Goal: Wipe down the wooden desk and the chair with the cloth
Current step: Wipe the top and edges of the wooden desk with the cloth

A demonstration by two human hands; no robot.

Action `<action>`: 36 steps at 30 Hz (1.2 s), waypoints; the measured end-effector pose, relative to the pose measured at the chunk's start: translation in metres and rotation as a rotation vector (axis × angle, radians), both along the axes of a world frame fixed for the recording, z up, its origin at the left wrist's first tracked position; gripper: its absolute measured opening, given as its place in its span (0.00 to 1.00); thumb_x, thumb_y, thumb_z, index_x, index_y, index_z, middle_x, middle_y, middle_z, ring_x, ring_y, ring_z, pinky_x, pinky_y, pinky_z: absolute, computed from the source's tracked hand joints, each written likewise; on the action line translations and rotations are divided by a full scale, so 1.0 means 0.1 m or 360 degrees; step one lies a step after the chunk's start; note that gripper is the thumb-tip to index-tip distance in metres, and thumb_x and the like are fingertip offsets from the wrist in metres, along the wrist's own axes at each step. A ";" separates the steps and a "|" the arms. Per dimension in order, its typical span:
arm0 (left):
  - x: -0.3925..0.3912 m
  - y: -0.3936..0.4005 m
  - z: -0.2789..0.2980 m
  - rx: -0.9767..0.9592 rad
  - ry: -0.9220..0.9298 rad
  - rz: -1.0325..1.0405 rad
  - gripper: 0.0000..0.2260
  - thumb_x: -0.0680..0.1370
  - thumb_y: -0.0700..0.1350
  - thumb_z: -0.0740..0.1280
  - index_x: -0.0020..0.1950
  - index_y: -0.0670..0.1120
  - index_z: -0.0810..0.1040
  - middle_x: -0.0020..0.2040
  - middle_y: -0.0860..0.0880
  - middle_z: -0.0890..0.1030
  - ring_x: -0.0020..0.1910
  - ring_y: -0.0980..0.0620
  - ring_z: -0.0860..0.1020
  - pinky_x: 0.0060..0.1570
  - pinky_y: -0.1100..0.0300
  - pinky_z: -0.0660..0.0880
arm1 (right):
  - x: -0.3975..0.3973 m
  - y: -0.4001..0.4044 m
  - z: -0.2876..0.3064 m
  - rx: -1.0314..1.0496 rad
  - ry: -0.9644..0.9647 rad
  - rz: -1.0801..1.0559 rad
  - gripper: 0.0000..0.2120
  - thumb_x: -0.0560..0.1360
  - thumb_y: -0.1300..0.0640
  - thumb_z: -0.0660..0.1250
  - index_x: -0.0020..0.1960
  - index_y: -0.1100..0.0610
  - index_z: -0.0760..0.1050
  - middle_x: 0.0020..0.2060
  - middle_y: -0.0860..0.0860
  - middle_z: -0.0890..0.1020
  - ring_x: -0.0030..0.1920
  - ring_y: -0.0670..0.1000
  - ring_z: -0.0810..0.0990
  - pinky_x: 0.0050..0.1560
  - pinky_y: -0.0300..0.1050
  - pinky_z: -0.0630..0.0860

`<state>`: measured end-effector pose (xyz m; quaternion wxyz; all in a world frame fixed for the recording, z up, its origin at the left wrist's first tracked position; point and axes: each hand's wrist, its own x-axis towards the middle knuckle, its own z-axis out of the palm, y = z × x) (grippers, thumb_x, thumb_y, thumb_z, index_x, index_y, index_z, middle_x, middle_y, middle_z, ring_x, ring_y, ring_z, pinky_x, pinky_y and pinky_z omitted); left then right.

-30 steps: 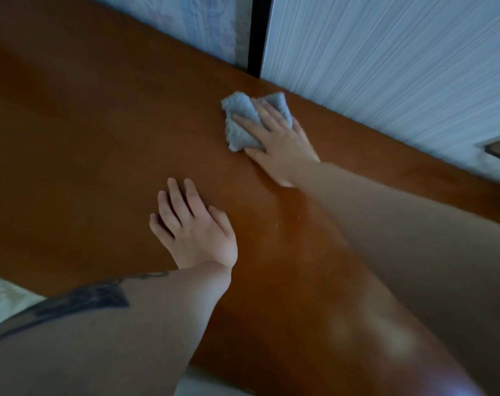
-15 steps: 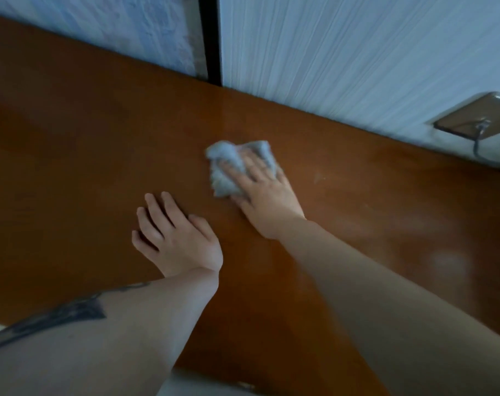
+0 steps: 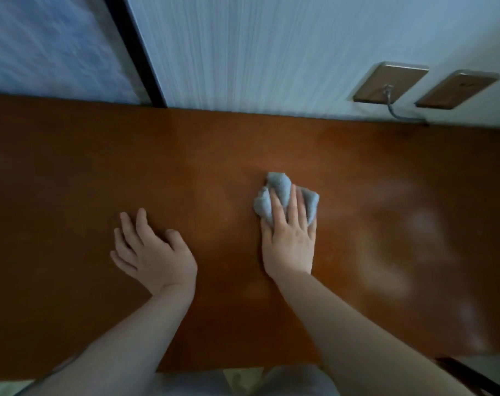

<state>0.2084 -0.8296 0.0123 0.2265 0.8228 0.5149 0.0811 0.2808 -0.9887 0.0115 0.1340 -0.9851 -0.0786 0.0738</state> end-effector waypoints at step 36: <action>-0.20 -0.87 -0.05 0.0010 -0.0318 -0.1609 0.20 0.78 0.46 0.58 0.71 0.48 0.71 0.74 0.49 0.67 0.76 0.49 0.59 0.76 0.51 0.46 | -1.01 -0.69 -0.05 -0.0076 -0.0061 -0.0845 0.25 0.81 0.44 0.53 0.77 0.44 0.57 0.79 0.50 0.54 0.78 0.49 0.47 0.77 0.55 0.46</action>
